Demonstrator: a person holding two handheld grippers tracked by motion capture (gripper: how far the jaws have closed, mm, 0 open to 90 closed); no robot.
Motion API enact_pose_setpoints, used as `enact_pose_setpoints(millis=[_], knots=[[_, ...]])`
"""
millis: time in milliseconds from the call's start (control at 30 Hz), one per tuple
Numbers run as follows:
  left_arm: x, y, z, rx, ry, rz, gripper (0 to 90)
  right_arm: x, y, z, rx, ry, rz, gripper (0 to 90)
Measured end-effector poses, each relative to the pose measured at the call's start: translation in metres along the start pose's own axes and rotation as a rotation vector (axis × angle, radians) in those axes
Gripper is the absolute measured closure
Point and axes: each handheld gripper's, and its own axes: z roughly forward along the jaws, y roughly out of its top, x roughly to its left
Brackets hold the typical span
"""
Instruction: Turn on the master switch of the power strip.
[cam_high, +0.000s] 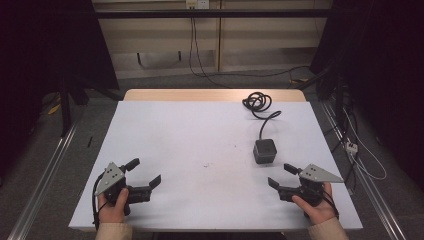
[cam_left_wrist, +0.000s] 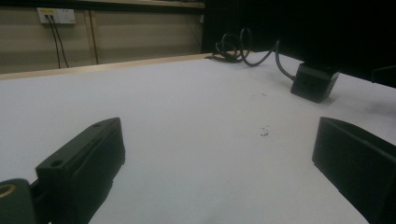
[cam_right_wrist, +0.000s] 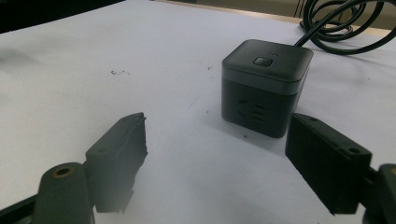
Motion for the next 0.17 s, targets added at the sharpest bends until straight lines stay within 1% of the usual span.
enact_pose_setpoints(millis=[167], knots=[[0.001,0.0002,0.0014,0.005,0.0,0.004,2.1,-0.0004,-0.001,-0.0012,-0.001,-0.002,0.002,20.3]])
